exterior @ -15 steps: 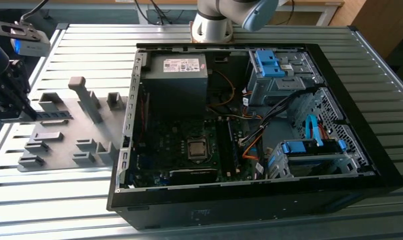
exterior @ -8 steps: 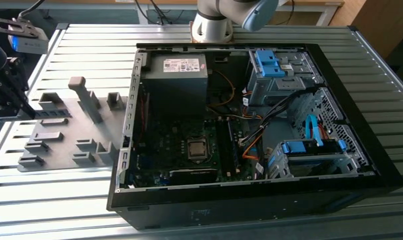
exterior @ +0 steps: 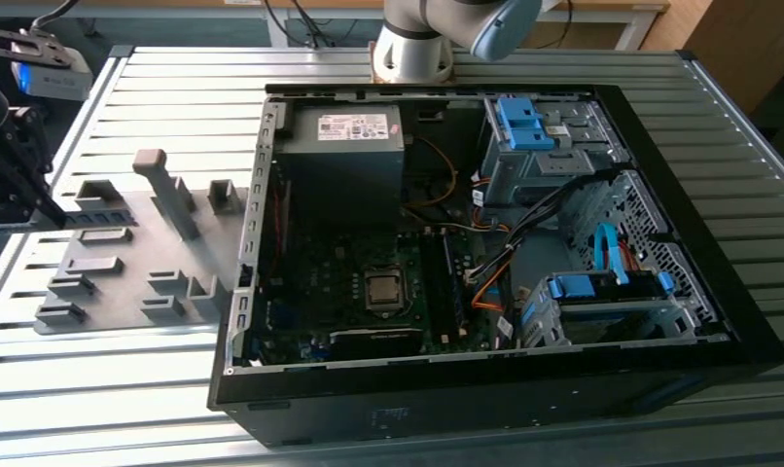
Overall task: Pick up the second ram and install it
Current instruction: 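Pick up the second ram and move it above second insertion slot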
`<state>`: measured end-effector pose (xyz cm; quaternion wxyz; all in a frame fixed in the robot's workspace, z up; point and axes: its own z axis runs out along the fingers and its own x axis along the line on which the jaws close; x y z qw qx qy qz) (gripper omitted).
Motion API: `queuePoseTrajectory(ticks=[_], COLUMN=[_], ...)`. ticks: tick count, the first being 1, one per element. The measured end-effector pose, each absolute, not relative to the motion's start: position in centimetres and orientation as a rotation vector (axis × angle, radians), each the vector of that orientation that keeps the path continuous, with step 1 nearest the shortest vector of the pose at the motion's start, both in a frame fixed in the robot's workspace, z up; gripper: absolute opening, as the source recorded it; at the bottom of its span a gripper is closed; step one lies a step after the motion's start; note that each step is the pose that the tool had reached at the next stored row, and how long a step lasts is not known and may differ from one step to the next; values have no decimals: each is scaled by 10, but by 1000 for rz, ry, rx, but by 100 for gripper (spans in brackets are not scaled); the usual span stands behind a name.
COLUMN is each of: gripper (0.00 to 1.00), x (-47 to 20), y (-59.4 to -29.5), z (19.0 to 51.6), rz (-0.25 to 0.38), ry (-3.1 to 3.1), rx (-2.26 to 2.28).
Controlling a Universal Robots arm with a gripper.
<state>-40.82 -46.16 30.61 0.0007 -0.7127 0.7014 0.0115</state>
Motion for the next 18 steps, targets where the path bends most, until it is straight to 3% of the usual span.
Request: queuePoseTrajectory(ticks=[18], gripper=[14], x=[-408], y=[-462], z=[317], rz=[36], ry=[2202], rx=[-2238])
